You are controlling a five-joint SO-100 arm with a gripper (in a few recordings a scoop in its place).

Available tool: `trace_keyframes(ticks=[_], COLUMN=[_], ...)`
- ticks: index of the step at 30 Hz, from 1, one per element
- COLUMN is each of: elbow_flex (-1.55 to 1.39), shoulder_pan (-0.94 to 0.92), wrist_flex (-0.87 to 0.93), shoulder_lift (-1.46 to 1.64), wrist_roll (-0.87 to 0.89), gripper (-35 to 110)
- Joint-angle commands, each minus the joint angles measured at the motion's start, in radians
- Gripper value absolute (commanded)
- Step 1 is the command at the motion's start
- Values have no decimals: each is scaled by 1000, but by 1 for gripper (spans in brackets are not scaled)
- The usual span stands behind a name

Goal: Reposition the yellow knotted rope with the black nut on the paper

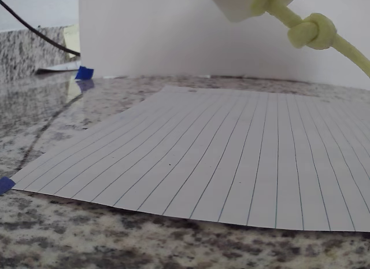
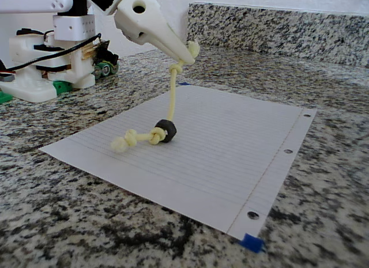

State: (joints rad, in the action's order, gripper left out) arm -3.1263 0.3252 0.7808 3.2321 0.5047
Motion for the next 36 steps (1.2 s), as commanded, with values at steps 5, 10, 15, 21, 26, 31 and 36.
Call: trace_keyframes(ticks=[5,10,15,21,26,31,36], elbow_flex=[6,6,6,26,26,25,23], shoulder_pan=[3,11,-5,-91,-181,-249,-276], wrist_flex=[-5,-26,-97,-186,-241,-184,-169], shoulder_lift=[8,17,17,-66,-32,72,147], wrist_roll=[-51,-101,-249,-463,-838,-1141,-1489], gripper=[45,47,31,0,0,0,0])
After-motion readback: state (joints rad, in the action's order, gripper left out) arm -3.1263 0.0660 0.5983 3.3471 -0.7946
